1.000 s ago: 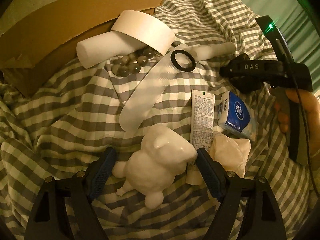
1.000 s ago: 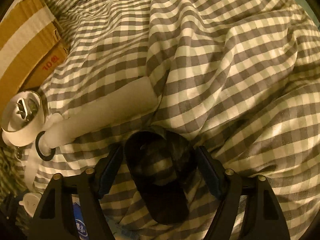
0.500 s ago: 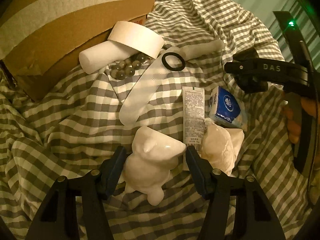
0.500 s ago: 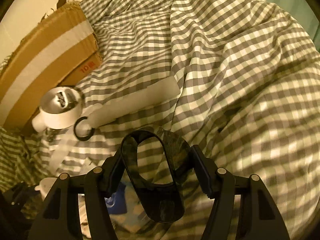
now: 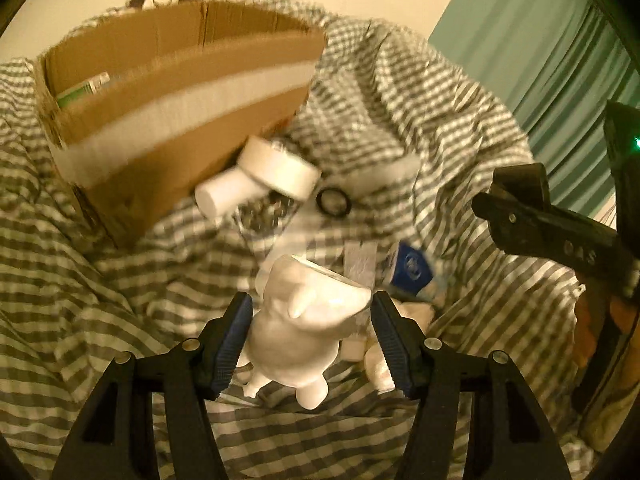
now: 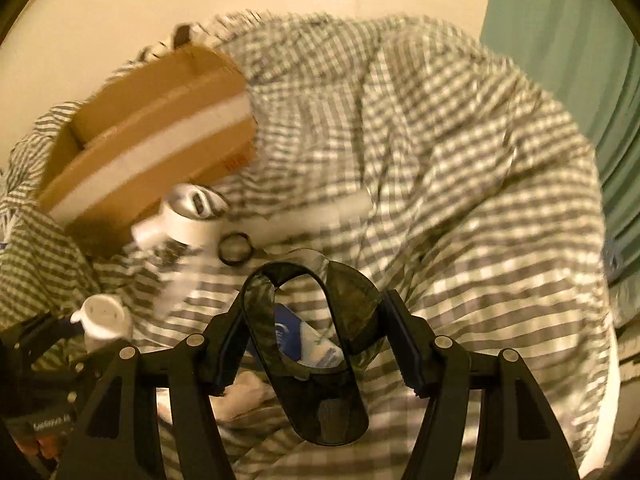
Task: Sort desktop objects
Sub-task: 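Grasp the white figurine with left tool while right tool grasps black hair clip, then carry figurine and black clip over the cardboard box and release both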
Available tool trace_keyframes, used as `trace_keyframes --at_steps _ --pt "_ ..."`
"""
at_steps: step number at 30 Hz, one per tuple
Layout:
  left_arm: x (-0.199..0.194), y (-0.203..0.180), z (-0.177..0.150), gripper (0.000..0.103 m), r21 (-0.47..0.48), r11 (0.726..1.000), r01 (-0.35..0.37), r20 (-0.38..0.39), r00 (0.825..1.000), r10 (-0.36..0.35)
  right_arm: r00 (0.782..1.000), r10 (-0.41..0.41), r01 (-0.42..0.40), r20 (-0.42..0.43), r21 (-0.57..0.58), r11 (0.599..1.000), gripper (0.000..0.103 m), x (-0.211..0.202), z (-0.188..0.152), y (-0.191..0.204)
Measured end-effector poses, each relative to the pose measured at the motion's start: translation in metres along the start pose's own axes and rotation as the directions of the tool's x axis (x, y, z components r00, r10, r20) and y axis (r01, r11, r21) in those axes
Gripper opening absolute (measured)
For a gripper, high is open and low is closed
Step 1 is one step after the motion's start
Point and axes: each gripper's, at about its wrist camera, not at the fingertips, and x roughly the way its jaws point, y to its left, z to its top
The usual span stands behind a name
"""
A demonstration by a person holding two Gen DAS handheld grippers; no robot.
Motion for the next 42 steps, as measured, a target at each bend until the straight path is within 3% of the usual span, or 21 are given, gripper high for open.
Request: trace_keyframes --at_steps 12,23,32,38,42 --pt "-0.066 0.018 0.058 0.063 0.001 1.0 0.024 0.171 0.985 -0.024 0.985 0.121 -0.115 0.125 -0.06 0.992 0.063 -0.058 0.05 0.056" --pt "-0.097 0.07 0.129 0.063 -0.048 0.999 0.001 0.292 0.956 0.013 0.968 0.21 -0.194 0.14 -0.122 0.973 0.063 -0.045 0.123 0.104" --pt "-0.068 0.121 0.186 0.063 -0.077 0.994 -0.08 0.296 0.95 0.1 0.957 0.267 -0.248 0.111 -0.157 0.956 0.063 0.021 0.193 0.139" --pt "-0.023 0.148 0.208 0.063 -0.088 0.989 -0.12 0.243 0.96 0.138 0.957 0.275 -0.262 0.088 -0.135 0.955 0.063 0.077 0.222 0.145" --pt "0.004 0.16 0.208 0.063 -0.089 0.986 -0.143 0.188 0.969 0.158 0.946 0.313 -0.307 0.089 -0.068 0.949 0.063 0.104 0.235 0.137"
